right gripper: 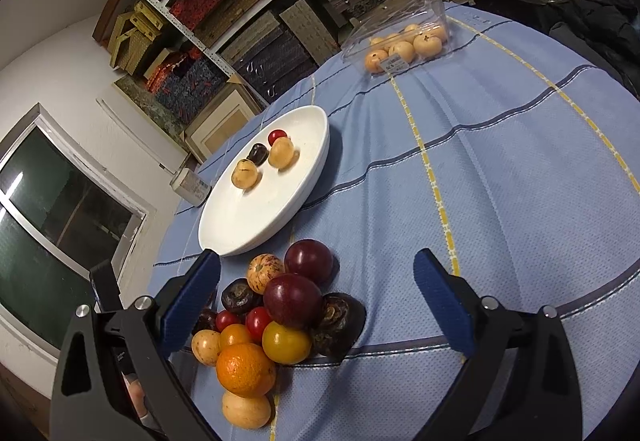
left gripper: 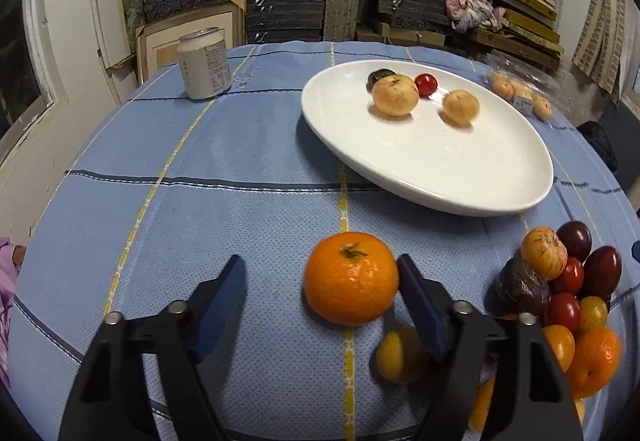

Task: Organize fruits
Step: 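Grasp the orange tangerine with the left tool while the right tool grasps a dark red plum, then carry the tangerine and plum onto the white plate and open both tools, then withdraw both tools from the plate toward the fruit pile, then grasp the small yellow-brown fruit with the left tool while the right tool grasps a pale tan pear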

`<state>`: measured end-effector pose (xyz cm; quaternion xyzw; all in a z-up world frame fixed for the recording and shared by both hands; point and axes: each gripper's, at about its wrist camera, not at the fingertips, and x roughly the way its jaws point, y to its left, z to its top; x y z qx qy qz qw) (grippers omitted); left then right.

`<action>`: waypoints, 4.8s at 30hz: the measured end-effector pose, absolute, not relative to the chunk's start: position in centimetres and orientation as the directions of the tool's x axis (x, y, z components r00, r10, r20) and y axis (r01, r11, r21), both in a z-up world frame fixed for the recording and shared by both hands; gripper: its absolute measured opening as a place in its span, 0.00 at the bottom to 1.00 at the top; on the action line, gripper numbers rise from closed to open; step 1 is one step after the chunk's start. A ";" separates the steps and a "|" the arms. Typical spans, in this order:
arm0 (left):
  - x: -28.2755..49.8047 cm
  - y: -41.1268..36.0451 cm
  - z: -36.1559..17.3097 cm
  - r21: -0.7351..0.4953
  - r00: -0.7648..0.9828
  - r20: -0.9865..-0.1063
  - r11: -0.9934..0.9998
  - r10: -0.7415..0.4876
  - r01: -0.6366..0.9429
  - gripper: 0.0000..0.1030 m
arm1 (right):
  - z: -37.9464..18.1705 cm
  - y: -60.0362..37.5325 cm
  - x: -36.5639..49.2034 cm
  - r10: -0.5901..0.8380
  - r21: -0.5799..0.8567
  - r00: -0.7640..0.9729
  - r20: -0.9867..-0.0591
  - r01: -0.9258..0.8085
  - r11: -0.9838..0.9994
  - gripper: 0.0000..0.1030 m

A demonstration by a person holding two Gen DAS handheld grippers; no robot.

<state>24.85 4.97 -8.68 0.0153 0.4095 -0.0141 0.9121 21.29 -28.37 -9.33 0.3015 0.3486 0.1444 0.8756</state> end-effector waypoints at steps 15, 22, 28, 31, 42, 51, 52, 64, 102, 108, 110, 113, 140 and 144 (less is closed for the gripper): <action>24.6 6.3 -8.1 -0.077 0.654 -0.753 0.997 -0.072 0.021 0.44 | -9.3 -24.5 21.2 0.500 0.506 0.638 -0.586 -0.194 0.840 0.76; 24.3 5.6 -7.8 -0.084 0.654 -0.751 0.995 -0.094 0.048 0.44 | -10.3 -24.7 21.8 0.533 0.548 0.597 -0.600 -0.178 0.817 0.66; 24.2 5.5 -7.8 -0.078 0.656 -0.749 0.996 -0.092 0.050 0.44 | -10.1 -22.4 21.6 0.467 0.414 0.611 -0.639 -0.238 0.878 0.53; 24.2 5.4 -7.7 -0.073 0.657 -0.749 0.996 -0.089 0.051 0.44 | -10.2 -21.5 21.5 0.416 0.334 0.632 -0.654 -0.252 0.908 0.52; 24.2 5.2 -7.8 -0.065 0.658 -0.748 0.996 -0.088 0.059 0.44 | -10.7 -20.7 21.4 0.398 0.285 0.643 -0.654 -0.277 0.917 0.37; 25.0 4.0 -4.5 -0.094 0.702 -0.700 0.992 -0.127 0.086 0.44 | -7.4 -24.1 21.7 0.444 0.414 0.713 -0.543 -0.232 0.880 0.37; 25.8 3.4 -4.0 -0.073 0.706 -0.699 0.993 -0.117 0.092 0.44 | -6.7 -23.9 22.4 0.446 0.410 0.712 -0.542 -0.240 0.880 0.36; 33.8 0.6 -5.4 -0.078 0.672 -0.727 0.989 -0.141 0.123 0.44 | -6.4 -17.4 32.7 0.431 0.320 0.640 -0.636 -0.289 0.902 0.37; 19.8 4.7 -7.6 0.030 0.704 -0.710 1.000 0.016 0.008 0.96 | -7.6 -26.2 18.6 0.376 0.463 0.786 -0.491 -0.130 0.877 0.93; 21.7 5.1 -8.3 0.069 0.679 -0.731 0.997 0.063 -0.018 0.96 | -7.8 -25.8 18.9 0.368 0.441 0.776 -0.513 -0.130 0.888 0.93; 22.4 6.3 -8.9 0.038 0.641 -0.765 0.999 0.054 -0.039 0.97 | -8.0 -25.6 19.0 0.368 0.438 0.770 -0.522 -0.128 0.890 0.93; 22.4 7.4 -9.2 0.024 0.609 -0.792 0.998 0.053 -0.055 0.97 | -8.1 -25.5 19.1 0.368 0.433 0.765 -0.529 -0.129 0.892 0.93; 20.3 6.8 -9.0 0.073 0.645 -0.763 0.997 0.040 0.024 0.77 | -8.3 -24.8 18.8 0.388 0.429 0.751 -0.534 -0.155 0.890 0.93; 20.5 6.8 -9.0 0.060 0.647 -0.762 0.998 0.030 0.024 0.76 | -8.4 -24.6 18.8 0.388 0.420 0.747 -0.539 -0.161 0.893 0.93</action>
